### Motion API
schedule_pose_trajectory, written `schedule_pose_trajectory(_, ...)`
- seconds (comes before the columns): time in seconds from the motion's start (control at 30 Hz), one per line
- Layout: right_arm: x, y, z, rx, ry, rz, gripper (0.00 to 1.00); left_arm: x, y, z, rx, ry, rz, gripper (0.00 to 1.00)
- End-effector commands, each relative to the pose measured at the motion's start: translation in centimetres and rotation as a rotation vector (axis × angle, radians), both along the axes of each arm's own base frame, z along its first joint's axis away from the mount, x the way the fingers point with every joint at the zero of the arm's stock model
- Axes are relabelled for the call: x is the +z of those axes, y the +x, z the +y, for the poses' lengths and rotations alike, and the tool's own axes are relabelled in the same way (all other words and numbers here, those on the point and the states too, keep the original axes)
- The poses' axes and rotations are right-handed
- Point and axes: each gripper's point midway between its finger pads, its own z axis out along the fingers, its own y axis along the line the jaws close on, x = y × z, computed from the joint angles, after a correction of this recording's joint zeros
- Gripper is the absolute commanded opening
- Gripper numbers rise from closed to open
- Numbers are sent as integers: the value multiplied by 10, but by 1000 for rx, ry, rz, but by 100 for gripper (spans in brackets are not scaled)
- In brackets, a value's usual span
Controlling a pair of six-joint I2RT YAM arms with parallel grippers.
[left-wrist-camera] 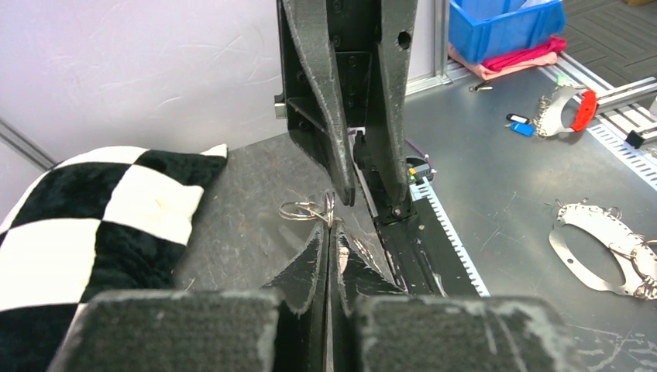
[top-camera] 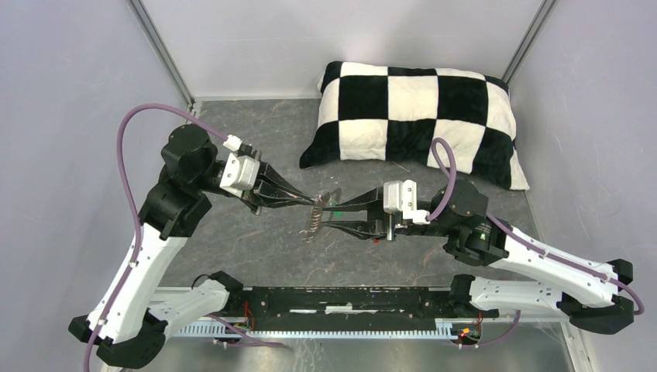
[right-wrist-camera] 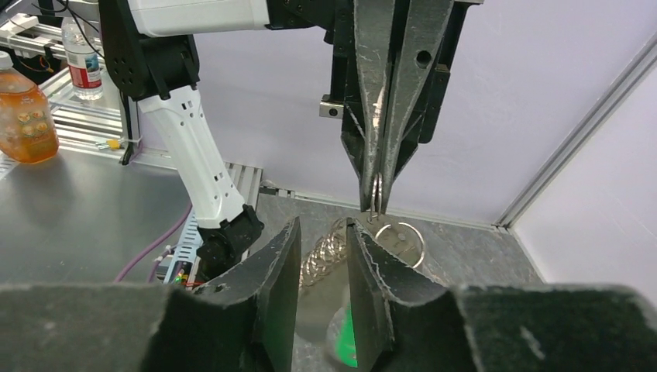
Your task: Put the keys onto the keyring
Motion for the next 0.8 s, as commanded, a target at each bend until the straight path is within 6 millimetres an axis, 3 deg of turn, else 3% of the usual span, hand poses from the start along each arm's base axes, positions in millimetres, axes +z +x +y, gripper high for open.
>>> schedule_pose_trajectory(0.0,14,5,-2,-25,51,-27,33,17,-14,2,-71,-38,-22,2)
schedule_pose_trajectory(0.13,14,13,-5,-74,55,-20,33,18,-19,4,-85,-43,-34,2)
schedule_pose_trajectory(0.5,25,11,5,-37,84,5,31,12,-16,4,-65,-48,-63,2)
schedule_pose_trajectory(0.77,26,14,7,-48,95,24,20,6,-5,3,1,-49,-88,2)
